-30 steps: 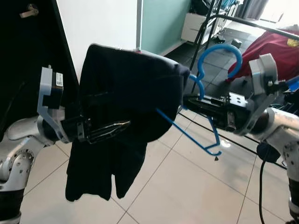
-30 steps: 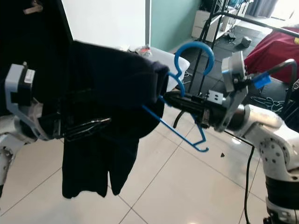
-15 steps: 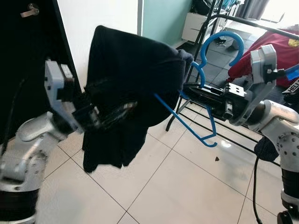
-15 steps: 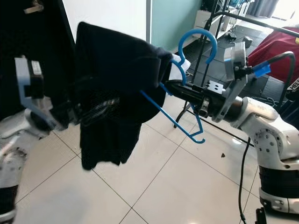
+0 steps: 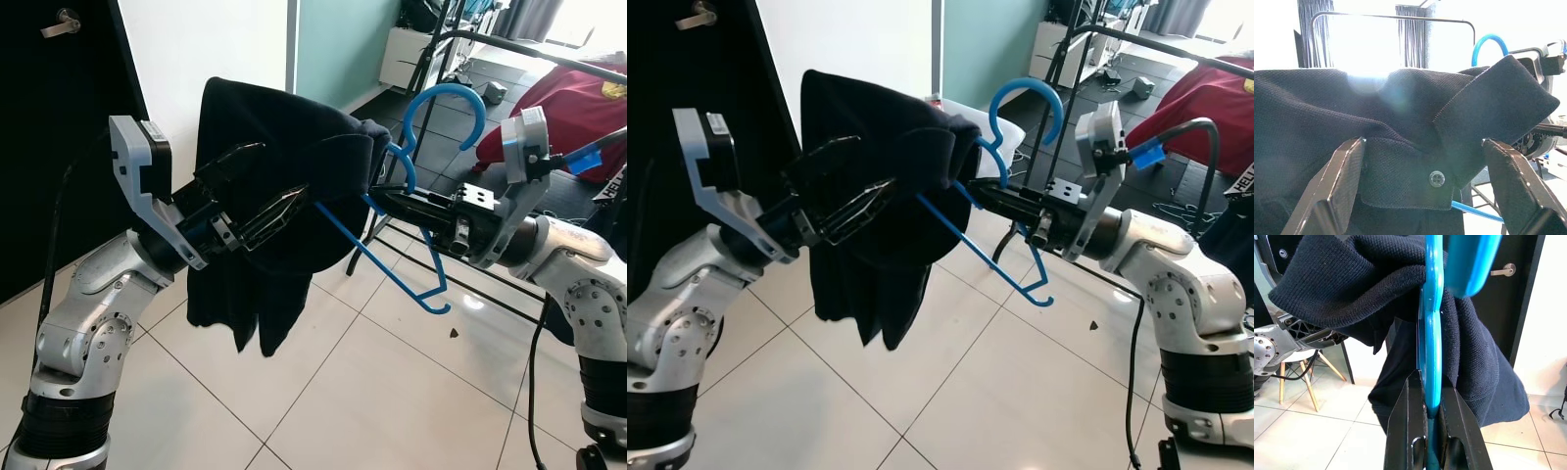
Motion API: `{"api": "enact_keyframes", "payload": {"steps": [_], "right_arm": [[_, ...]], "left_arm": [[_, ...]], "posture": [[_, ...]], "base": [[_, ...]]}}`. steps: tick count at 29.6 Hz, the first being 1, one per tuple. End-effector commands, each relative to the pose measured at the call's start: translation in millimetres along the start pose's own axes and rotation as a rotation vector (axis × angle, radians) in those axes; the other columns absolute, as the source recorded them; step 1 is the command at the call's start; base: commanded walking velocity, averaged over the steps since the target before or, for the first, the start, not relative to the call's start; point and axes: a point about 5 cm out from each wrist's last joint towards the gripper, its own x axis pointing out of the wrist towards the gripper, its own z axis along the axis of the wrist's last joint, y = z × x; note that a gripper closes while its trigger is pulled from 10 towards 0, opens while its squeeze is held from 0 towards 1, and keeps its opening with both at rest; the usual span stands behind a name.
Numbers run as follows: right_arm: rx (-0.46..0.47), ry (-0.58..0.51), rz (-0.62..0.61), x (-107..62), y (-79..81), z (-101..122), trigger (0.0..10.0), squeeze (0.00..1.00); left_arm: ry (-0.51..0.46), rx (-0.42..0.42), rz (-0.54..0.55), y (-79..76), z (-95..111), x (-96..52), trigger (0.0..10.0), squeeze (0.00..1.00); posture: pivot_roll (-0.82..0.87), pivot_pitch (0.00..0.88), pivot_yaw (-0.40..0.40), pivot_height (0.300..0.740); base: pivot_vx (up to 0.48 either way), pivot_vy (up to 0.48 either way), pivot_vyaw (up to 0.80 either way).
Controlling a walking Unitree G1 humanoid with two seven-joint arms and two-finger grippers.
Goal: Hang hanger
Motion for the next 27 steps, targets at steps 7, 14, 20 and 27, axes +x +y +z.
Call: {"api": "enact_keyframes", "payload": {"steps": [7, 14, 20, 27], "right_arm": [[-0.042, -0.044, 0.036, 3.3, 9.0, 9.9, 10.0, 0.00], [-0.049, -0.049, 0.031, 3.2, 10.0, 11.1, 10.0, 0.00], [-0.061, -0.036, 0.009, 2.7, 8.9, 8.9, 10.0, 0.00], [-0.098, 0.060, -0.081, 0.6, -0.9, -8.8, 10.0, 0.00]], "left_arm": [[-0.005, -0.015, -0.009, -7.2, -2.7, 4.4, 0.0, 0.00], [0.008, -0.017, -0.012, -6.6, -3.6, 4.7, 0.0, 0.00], [0.003, -0.014, -0.015, -5.1, -1.6, 6.9, 0.0, 0.00], [-0.012, -0.006, -0.013, -1.9, 3.7, 9.2, 0.0, 0.00]], "posture": [[-0.01, 0.096, -0.058, 0.740], [-0.01, 0.097, -0.054, 0.740], [-0.01, 0.096, -0.054, 0.740], [-0.01, 0.095, -0.055, 0.740]], "base": [[0.000, 0.000, 0.00], [0.000, 0.000, 0.00], [0.000, 0.000, 0.00], [0.000, 0.000, 0.00]]}}
